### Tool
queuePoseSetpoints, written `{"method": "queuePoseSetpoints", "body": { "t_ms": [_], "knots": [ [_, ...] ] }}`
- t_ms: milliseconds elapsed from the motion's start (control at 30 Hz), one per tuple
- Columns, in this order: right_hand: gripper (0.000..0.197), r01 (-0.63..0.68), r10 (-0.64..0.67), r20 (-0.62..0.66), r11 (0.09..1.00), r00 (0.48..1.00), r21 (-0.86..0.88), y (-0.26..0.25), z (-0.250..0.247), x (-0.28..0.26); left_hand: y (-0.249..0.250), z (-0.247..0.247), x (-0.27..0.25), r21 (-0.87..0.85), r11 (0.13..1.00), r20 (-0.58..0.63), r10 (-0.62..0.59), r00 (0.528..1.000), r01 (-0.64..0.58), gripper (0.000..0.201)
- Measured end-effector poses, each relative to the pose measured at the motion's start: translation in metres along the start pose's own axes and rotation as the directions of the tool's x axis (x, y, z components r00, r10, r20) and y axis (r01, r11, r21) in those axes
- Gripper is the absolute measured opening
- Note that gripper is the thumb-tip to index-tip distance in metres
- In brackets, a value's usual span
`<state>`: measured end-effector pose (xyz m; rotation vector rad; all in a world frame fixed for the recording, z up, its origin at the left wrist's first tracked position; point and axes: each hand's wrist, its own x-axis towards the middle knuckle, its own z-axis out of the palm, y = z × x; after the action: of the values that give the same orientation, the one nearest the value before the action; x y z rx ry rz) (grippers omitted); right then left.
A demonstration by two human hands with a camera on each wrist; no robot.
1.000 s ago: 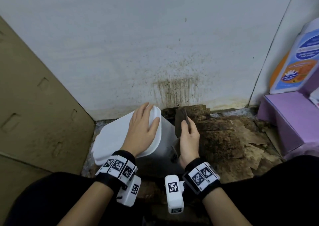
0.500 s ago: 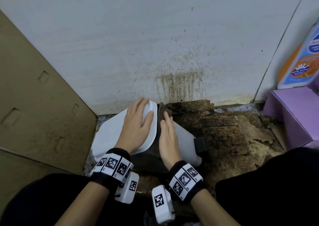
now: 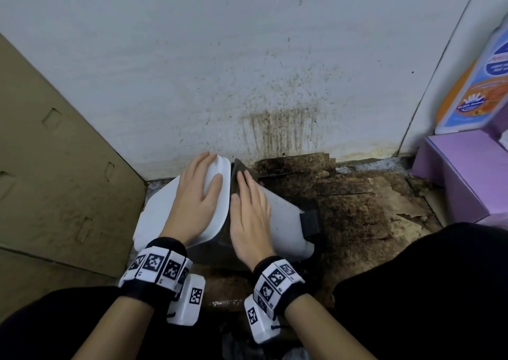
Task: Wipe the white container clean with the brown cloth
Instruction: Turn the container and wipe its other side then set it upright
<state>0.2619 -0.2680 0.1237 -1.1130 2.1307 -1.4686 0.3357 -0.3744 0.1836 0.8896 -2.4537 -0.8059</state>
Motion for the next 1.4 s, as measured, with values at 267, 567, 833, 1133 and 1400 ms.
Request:
{"method": "queuePoseSetpoints", "body": {
  "t_ms": [267,567,833,1133,1400],
  "knots": [
    [0.053,0.107,-0.107,0.021,0.994,0.994,0.01,0.013,0.01,0.004,-0.008,-0.005,-0.001,-0.011,1.0,-0.012,-0.003,1.0,0.002,0.046],
    [0.054,-0.133,0.133,-0.003,0.991,0.991,-0.003,0.116,-0.008,-0.007,-0.026,-0.018,-0.002,-0.068,0.997,-0.024,-0.028,0.999,0.027,0.044],
    [0.059,-0.257,0.259,-0.052,0.966,0.965,0.04,0.116,-0.004,-0.007,-0.028,-0.02,-0.003,-0.039,0.999,-0.026,-0.012,1.0,0.011,0.045],
    [0.057,-0.036,0.04,-0.03,0.994,0.999,0.102,0.027,0.022,0.01,-0.02,-0.015,-0.004,0.001,1.0,-0.024,0.003,1.0,-0.003,0.044],
    [0.053,0.14,-0.14,-0.024,0.99,0.99,0.006,0.013,0.018,0.011,-0.019,-0.009,-0.001,-0.017,0.999,-0.019,0.036,0.999,-0.036,0.05]
  ]
}}
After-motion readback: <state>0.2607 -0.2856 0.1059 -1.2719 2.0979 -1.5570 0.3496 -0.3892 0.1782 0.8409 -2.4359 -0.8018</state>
